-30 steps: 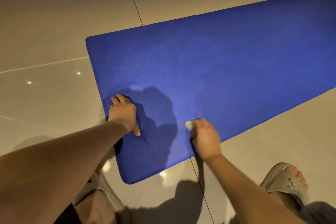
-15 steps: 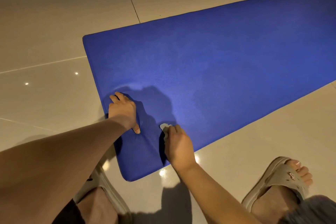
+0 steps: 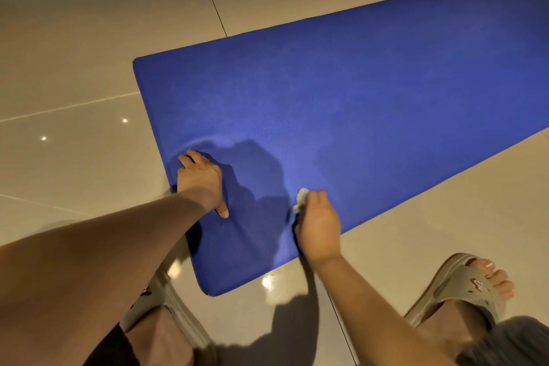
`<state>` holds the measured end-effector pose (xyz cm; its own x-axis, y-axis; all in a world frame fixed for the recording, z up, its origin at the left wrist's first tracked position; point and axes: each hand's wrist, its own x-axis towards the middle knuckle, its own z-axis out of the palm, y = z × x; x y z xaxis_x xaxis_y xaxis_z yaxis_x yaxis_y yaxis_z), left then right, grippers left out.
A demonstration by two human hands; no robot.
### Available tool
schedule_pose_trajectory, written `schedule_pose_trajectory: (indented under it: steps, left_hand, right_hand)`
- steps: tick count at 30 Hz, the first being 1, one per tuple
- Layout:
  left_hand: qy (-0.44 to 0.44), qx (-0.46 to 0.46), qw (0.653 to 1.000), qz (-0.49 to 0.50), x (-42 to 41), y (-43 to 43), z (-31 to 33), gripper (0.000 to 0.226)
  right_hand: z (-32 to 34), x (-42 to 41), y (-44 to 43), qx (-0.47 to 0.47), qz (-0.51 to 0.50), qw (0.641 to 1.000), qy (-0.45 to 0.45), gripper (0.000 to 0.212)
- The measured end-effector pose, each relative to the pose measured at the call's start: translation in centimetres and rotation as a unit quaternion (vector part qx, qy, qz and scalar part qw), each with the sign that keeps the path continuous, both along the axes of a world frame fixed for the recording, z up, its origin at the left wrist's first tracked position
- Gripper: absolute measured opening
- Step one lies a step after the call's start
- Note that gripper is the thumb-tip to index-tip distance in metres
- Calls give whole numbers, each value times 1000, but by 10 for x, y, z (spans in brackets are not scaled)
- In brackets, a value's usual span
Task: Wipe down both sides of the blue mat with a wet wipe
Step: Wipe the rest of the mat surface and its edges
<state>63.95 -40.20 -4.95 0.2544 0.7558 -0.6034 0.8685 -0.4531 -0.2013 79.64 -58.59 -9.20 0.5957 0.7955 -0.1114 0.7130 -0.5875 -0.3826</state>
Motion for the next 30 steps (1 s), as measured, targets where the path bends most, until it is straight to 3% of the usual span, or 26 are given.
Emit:
schedule_pose_trajectory:
  steps: [4, 6, 8, 12, 15, 18, 22, 26, 30]
  left_hand:
    - [2, -1, 1000, 0, 0, 0, -1, 149]
    - [-2, 0, 1000, 1, -1, -1, -1, 148]
    - [-9, 3, 1000, 0, -3, -1, -1, 147]
    - [-12, 9, 1000, -6, -5, -1, -1, 145]
    - [-4, 6, 1000, -4, -2, -1, -3, 149]
    - [9, 3, 1000, -2, 2, 0, -4, 151]
    - [17, 0, 1000, 3, 5, 0, -5, 150]
    - [11, 4, 1000, 0, 1, 0, -4, 149]
    - [-3, 16, 1000, -4, -5, -2, -5, 150]
  right_hand:
    - [-1, -45, -9, 18, 113, 993, 18, 24]
    - [-4, -23, -16, 12, 159, 987, -5, 17]
    - [-6, 15, -22, -12, 136, 990, -24, 9]
    - [-5, 95, -32, -34, -26, 998, -47, 3]
    - [-5, 92, -28, -34, -80, 995, -44, 5]
    - [-5, 41, -24, 9, -63, 997, -38, 5]
    - [-7, -26, -27, 37, 56, 998, 11, 7]
    - [-13, -2, -36, 2, 187, 982, -3, 38]
    - [-6, 80, -37, -37, 44, 998, -29, 31]
